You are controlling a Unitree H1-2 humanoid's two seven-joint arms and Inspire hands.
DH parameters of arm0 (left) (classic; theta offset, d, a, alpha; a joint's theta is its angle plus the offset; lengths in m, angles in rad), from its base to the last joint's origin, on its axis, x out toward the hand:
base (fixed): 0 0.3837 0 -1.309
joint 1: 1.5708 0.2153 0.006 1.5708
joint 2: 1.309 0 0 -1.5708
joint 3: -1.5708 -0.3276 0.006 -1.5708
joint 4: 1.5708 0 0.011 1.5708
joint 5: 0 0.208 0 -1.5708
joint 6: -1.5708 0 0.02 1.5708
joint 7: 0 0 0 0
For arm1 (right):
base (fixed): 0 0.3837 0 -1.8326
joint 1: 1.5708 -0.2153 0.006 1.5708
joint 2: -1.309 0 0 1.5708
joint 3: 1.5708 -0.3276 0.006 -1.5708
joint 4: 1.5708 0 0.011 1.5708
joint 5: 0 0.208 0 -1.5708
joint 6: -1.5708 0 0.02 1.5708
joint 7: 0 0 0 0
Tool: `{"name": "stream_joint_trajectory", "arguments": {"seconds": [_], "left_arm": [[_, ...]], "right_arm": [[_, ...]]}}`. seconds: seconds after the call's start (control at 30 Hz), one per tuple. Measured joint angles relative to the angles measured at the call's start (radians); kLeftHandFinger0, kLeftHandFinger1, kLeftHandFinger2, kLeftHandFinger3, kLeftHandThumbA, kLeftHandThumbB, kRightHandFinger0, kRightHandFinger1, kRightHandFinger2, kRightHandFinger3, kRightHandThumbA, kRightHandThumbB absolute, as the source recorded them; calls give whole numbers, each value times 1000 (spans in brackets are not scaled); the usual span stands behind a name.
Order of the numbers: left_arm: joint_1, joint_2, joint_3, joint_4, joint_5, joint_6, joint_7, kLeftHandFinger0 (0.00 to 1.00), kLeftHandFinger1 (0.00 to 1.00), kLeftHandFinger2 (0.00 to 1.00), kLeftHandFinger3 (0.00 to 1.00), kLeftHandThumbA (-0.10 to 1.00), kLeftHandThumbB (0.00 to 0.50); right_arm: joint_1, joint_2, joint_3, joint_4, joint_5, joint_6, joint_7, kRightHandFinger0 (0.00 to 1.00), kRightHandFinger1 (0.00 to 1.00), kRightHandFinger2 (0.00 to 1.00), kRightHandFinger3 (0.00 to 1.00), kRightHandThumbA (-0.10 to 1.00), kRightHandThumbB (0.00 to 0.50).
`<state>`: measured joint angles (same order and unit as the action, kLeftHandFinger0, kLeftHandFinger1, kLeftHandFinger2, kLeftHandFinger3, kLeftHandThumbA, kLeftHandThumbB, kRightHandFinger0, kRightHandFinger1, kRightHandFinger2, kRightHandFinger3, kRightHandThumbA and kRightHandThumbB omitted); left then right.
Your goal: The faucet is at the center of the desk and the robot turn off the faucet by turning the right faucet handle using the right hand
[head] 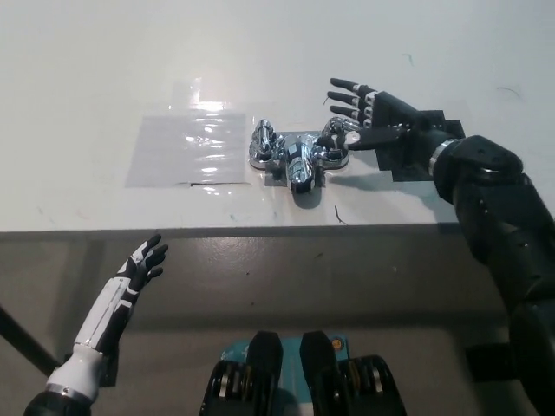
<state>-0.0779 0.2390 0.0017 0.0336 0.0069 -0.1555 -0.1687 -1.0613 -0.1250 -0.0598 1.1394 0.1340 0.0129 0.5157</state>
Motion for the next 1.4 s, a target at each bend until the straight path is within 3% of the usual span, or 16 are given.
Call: {"name": "stream_joint_trajectory", "arguments": {"seconds": [0.63, 0.83, 0.97, 1.03, 1.07, 1.17, 1.2, 1.3, 1.4], "left_arm": [[-1, 2, 0, -1, 0, 0, 0, 1000, 1000, 1000, 1000, 1000, 413], [-3, 3, 0, -2, 1, 0, 0, 1000, 1000, 1000, 1000, 1000, 409], [-3, 4, 0, -3, 1, 0, 0, 1000, 1000, 1000, 1000, 1000, 404], [-3, 6, 1, -3, 1, 0, 0, 1000, 1000, 1000, 1000, 1000, 406], [-3, 6, 1, -3, 1, 0, 0, 1000, 1000, 1000, 1000, 1000, 420], [-4, 6, 1, -3, 1, -1, 0, 1000, 1000, 1000, 1000, 1000, 411], [-4, 6, 1, -3, 1, -1, 0, 1000, 1000, 1000, 1000, 1000, 404], [-4, 7, 1, -3, 1, -1, 0, 1000, 1000, 1000, 1000, 1000, 409], [-5, 7, 1, -3, 1, -1, 0, 1000, 1000, 1000, 1000, 1000, 417]], "right_arm": [[44, 61, -8, -59, -14, -47, -122, 1000, 1000, 1000, 1000, 1000, 358], [79, 109, -40, -82, -10, -119, -217, 1000, 1000, 1000, 1000, 1000, 371], [106, 137, -45, -93, -10, -183, -290, 1000, 1000, 1000, 1000, 1000, 407], [112, 151, -53, -93, -9, -207, -323, 1000, 1000, 1000, 1000, 1000, 406], [115, 158, -59, -92, -8, -219, -337, 1000, 1000, 1000, 1000, 1000, 373], [126, 179, -71, -92, -4, -257, -386, 1000, 1000, 1000, 1000, 1000, 390], [127, 184, -73, -92, -3, -266, -396, 1000, 1000, 1000, 1000, 1000, 365], [134, 209, -82, -100, -2, -298, -463, 1000, 1000, 1000, 1000, 1000, 391], [147, 232, -83, -127, -9, -303, -536, 1000, 1000, 1000, 1000, 1000, 364]]}}
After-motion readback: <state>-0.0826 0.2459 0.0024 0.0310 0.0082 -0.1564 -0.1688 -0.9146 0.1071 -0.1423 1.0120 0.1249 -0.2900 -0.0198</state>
